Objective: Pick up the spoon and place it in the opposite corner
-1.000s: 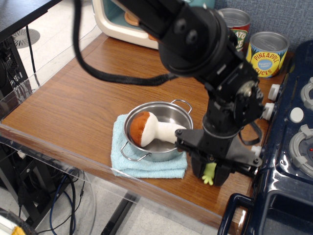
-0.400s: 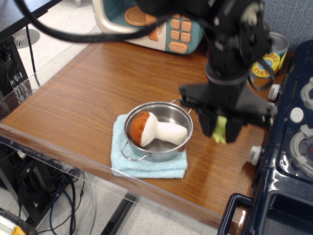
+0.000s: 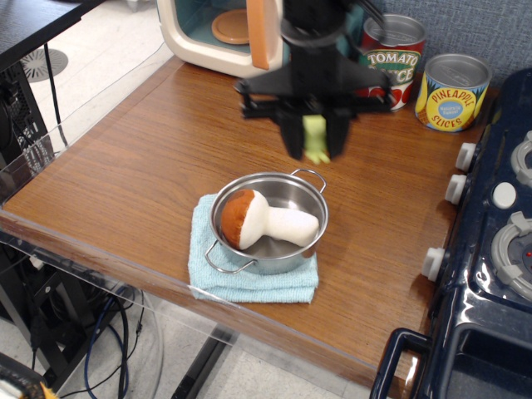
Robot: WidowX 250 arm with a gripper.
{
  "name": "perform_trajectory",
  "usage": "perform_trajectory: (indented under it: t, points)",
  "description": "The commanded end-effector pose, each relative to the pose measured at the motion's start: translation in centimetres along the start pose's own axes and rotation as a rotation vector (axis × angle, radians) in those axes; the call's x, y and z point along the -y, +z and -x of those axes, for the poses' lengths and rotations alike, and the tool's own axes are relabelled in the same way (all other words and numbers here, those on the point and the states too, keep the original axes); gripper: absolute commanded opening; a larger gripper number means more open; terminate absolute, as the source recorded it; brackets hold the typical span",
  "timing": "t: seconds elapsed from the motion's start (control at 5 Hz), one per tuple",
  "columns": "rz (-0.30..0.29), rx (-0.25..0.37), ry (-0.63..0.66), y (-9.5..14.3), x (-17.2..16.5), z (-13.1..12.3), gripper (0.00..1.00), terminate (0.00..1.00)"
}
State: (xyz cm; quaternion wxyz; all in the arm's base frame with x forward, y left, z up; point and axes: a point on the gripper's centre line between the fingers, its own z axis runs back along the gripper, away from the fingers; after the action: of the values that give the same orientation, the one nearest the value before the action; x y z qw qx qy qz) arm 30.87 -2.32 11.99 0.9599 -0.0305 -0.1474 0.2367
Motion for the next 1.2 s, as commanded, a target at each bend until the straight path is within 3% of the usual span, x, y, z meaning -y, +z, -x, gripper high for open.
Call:
perform_trajectory:
  t: [0.0,0.2,0.6,1.0]
  points:
    - [-0.116,0.005,0.135,-1.9,-6.2,-4.8,0.0,0.0]
    - [-0.196,-0.015,0.223,-4.0,-9.2,-6.2,0.0,0.0]
    - [-0.295,-0.08,0.312,-8.0,-13.0,-7.7,0.0,0.0]
    - [-0.306,-0.131,0.316,-9.6,-13.5,-7.6,0.0,0.0]
